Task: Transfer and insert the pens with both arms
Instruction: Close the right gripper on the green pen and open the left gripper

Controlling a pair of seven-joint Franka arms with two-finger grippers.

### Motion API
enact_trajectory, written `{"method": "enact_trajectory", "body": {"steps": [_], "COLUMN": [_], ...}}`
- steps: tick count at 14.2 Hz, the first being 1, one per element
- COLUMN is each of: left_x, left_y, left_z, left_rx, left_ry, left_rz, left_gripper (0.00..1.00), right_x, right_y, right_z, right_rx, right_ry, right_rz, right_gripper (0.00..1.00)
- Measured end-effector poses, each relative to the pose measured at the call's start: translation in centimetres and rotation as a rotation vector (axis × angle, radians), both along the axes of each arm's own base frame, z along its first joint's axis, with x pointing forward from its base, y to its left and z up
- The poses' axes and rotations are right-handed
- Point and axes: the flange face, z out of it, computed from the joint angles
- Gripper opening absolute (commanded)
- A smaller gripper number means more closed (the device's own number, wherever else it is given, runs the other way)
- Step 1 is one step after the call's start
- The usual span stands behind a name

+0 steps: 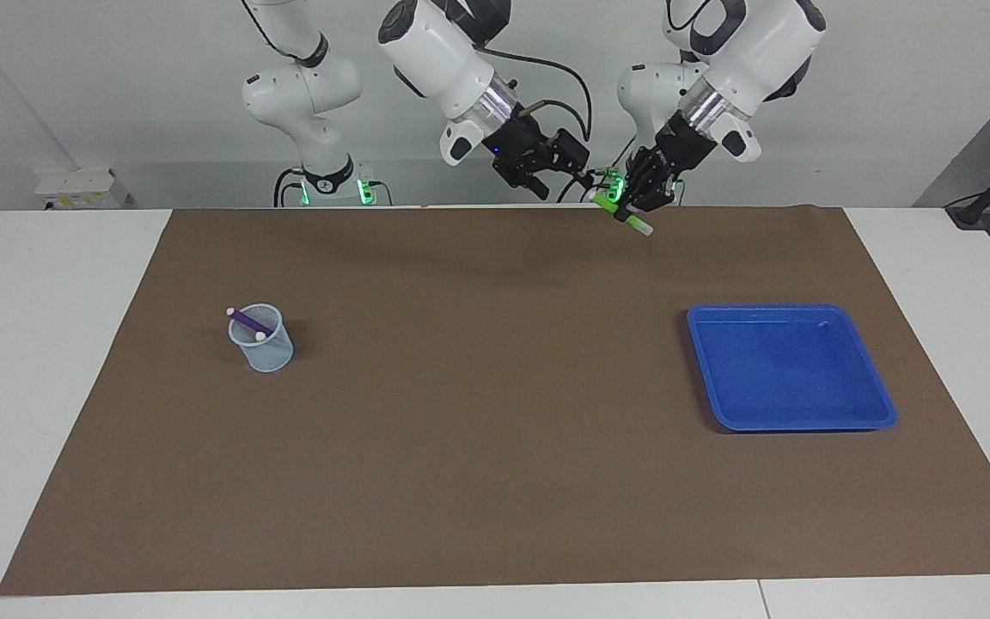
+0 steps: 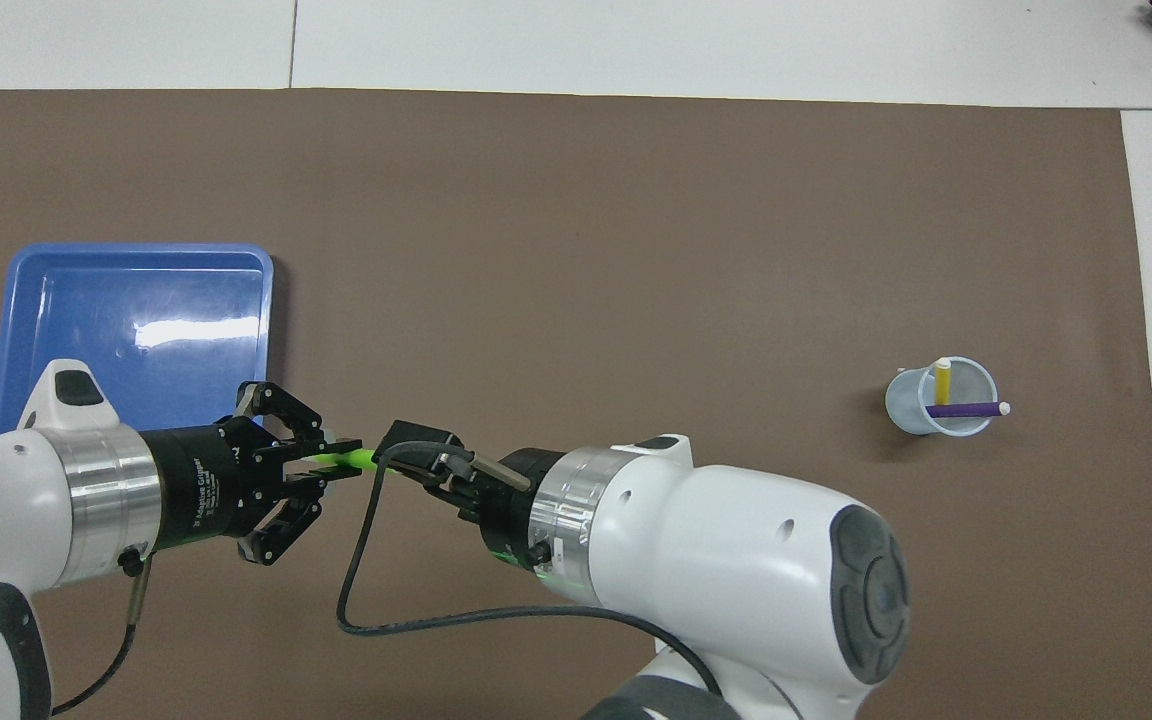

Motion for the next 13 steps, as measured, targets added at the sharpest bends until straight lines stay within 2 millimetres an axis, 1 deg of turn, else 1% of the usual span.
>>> {"method": "enact_trajectory", "body": {"steps": [2, 3, 8, 10, 12, 13], "left_x": [-0.1, -0.2, -0.4, -0.5, -0.6, -0.6], "left_y": [-0.2, -0.3, -0.4, -0.4, -0.4, -0.4], "left_z": [0.0, 0.0, 0.2, 0.3, 0.3, 0.3], "left_rx": [-0.018, -0.024, -0.031, -0.032, -0.033, -0.033], "left_ry": [0.004, 0.003, 0.003, 0.001, 0.000, 0.000], "left_rz": [0.011, 0.014, 0.014, 0.015, 0.016, 0.016], "left_gripper": [0.00, 0.00, 0.00, 0.00, 0.00, 0.00], "right_x": [-0.8, -1.0, -0.8, -0.4, -0.3, -0.2], "right_y": [1.4, 1.8, 1.8, 1.8, 1.9, 1.9], "right_z": [-0.1, -0.3, -0.8, -1.5, -1.9, -1.9], "right_rx": [0.022, 0.026, 0.023, 0.017, 0.013, 0.013], "right_ry": [-0.003, -0.005, 0.001, 0.011, 0.016, 0.016], "right_rz": [-0.028, -0.031, -0.036, -0.040, -0.041, -0.042], "right_gripper": [0.99, 0.97, 0.86, 0.76, 0.69, 0.61]}}
